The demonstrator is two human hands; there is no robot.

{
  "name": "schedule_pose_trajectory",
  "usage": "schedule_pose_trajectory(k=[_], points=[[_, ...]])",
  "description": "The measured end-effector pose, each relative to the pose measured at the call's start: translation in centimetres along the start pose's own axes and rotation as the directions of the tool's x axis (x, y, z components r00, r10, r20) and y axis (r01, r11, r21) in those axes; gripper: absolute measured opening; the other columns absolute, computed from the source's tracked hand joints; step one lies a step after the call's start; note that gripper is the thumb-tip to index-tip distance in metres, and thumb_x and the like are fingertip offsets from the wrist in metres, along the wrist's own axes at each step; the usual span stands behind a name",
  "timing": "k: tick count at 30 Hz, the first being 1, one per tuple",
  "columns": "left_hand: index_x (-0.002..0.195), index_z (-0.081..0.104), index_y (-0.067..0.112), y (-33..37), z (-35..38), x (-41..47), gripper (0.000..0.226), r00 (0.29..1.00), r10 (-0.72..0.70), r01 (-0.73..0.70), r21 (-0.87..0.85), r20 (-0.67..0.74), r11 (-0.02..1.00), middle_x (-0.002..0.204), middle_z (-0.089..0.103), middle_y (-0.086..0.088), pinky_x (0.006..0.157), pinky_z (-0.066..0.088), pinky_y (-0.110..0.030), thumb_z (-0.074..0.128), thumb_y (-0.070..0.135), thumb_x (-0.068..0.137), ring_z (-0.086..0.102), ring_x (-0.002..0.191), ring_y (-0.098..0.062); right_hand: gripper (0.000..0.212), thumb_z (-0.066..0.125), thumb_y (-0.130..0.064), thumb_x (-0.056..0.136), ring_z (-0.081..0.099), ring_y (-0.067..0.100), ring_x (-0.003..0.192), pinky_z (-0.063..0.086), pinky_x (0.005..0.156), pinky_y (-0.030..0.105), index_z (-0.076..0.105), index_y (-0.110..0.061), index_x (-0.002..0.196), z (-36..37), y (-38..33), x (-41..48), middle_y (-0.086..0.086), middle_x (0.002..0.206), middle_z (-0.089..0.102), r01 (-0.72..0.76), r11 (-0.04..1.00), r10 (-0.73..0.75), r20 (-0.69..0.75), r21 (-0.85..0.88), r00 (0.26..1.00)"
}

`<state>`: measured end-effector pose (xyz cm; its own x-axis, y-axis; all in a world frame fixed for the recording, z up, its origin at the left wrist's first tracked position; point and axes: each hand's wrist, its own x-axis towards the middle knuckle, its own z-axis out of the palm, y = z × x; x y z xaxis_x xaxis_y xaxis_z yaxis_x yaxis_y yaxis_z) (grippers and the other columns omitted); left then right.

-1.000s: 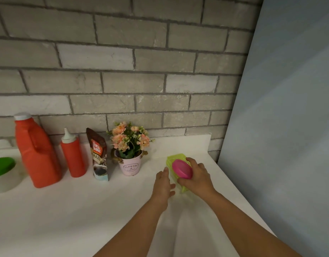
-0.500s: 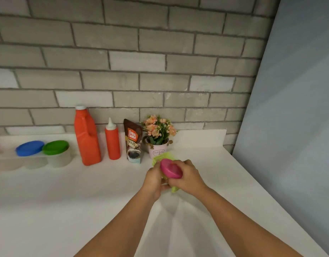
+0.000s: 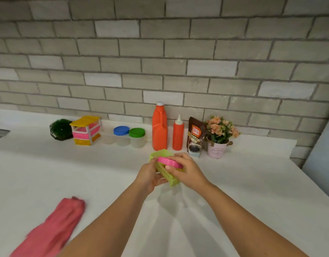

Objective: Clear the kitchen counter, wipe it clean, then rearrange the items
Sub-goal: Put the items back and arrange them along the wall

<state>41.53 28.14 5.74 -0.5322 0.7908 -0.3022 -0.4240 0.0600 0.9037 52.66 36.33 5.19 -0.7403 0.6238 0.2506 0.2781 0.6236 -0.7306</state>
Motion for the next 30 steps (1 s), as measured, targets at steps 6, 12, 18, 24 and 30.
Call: schedule_pose_trajectory(k=[6,12,18,24,30], points=[[0.112,0.053,0.004,3.4,-9.4,-1.0,0.037,0.999,0.023,-0.021,0.023,-0.046,0.999,0.085,0.062,-0.013,0.053,0.057,-0.032,0.029,0.029,0.102,0.063,0.073,-0.025,0.036,0.07,-0.017,0.082,0.057,0.016,0.102,0.04,0.084,0.009,0.064,-0.015,0.118,5.7,-6.2,2.6,0.009,0.112,0.061,0.082,0.996,-0.087,0.139,0.044,0.986],[0.113,0.055,0.003,7.2,-19.5,-0.2,0.038,0.997,0.033,-0.024,0.132,-0.07,0.991,0.084,0.062,-0.011,0.046,0.054,-0.026,0.03,0.03,0.101,0.063,0.069,-0.024,0.018,0.073,-0.02,0.08,0.051,0.014,0.089,0.042,0.081,0.024,0.056,-0.025,0.083,12.9,-12.4,6.1,0.001,0.098,0.054,0.078,0.995,-0.09,0.243,0.057,0.966],[0.109,0.056,0.003,9.0,-25.8,1.6,0.038,0.999,0.009,-0.003,0.165,-0.037,0.986,0.084,0.064,-0.012,0.05,0.055,-0.029,0.031,0.031,0.101,0.064,0.067,-0.024,0.017,0.074,-0.021,0.078,0.049,0.015,0.1,0.039,0.085,0.027,0.058,-0.018,0.08,18.2,-15.5,9.5,0.002,0.103,0.049,0.079,0.997,-0.071,0.29,-0.015,0.954],[0.116,0.056,0.004,10.5,-28.4,4.6,0.04,0.999,0.01,-0.003,0.206,-0.035,0.979,0.095,0.064,-0.014,0.057,0.056,-0.032,0.031,0.031,0.101,0.066,0.075,-0.026,0.029,0.079,-0.029,0.072,0.048,0.016,0.11,0.041,0.092,0.023,0.054,-0.029,0.088,20.9,-15.0,14.9,-0.002,0.111,0.048,0.101,0.994,-0.085,0.326,-0.034,0.942],[0.115,0.058,0.007,12.3,-31.3,6.8,0.038,0.997,0.037,-0.021,0.24,-0.063,0.971,0.093,0.065,-0.012,0.061,0.055,-0.034,0.032,0.031,0.1,0.065,0.076,-0.024,0.074,0.079,-0.058,0.055,0.045,0.017,0.117,0.048,0.097,0.037,0.043,-0.043,0.118,23.9,-14.7,18.6,-0.001,0.125,0.042,0.087,0.994,-0.057,0.356,-0.068,0.933]])
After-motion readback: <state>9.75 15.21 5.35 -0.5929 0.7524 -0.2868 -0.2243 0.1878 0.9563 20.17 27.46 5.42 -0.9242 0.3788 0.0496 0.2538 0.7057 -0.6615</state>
